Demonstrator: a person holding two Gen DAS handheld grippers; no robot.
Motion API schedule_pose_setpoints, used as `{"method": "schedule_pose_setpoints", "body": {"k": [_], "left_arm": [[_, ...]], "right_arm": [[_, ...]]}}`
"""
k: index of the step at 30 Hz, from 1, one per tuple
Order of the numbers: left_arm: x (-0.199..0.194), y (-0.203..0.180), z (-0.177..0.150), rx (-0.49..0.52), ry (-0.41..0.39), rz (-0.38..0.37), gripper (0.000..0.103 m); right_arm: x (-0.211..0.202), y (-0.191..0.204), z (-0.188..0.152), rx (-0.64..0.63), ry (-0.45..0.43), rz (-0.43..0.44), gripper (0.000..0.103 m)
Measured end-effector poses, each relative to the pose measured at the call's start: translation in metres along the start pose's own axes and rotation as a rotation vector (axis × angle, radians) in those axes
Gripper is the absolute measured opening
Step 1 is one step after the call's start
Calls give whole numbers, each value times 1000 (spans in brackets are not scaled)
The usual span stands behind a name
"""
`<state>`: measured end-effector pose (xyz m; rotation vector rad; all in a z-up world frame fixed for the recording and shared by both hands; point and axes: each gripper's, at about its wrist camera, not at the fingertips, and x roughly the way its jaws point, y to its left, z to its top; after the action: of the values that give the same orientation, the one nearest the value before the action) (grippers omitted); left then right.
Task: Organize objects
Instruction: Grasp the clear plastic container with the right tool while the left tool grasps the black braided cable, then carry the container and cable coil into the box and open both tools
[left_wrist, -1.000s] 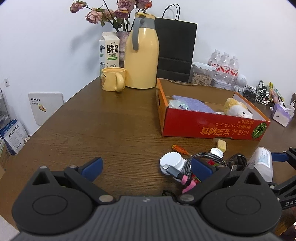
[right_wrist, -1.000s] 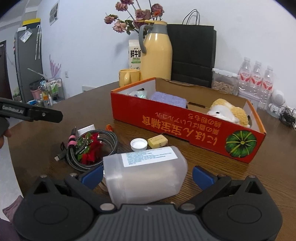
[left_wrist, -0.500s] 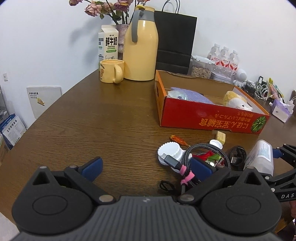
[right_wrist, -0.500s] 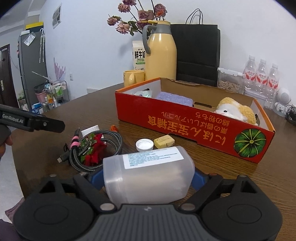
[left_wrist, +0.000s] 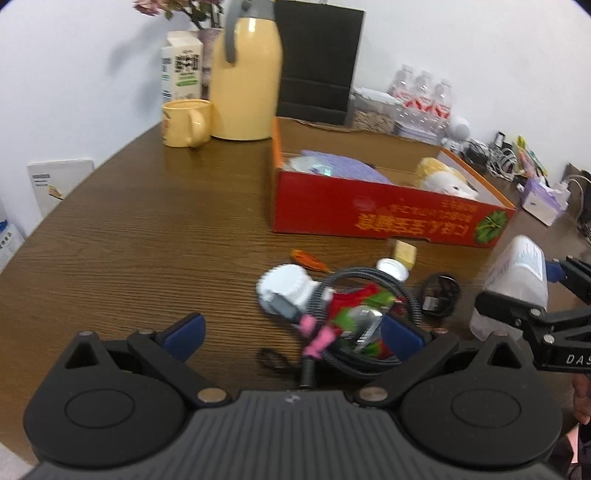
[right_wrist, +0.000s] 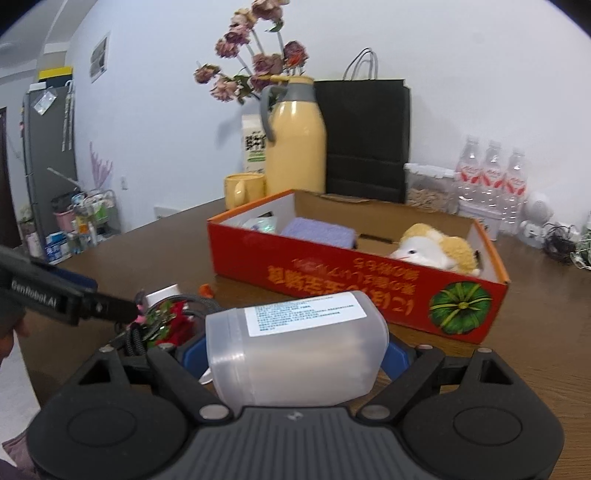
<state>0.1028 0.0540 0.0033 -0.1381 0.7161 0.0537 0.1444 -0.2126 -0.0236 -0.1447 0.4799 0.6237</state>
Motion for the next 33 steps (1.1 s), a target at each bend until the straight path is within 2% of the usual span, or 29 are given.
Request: {"method": "schedule_pose_setpoints", "body": {"k": [10,22,26,28,33], "left_arm": [[28,-39,0,0,94,7,103],[51,-57,2,-63,134,101,103],[52,-60,2,-74,120,119,103],[51,-60,1,-77,111,117,94],[44,-58,1,-74,101,98,92]], "right_arm": [[-8,-20,-4,24,-22,-41,89],[-6,-37,-9,61,-40,-54,89],[-8,-37,-10,63,-48,-45,89],[-8,-37,-11,65,-49,-44,89],[-9,-36,-13,71,-46,-47,89]]}}
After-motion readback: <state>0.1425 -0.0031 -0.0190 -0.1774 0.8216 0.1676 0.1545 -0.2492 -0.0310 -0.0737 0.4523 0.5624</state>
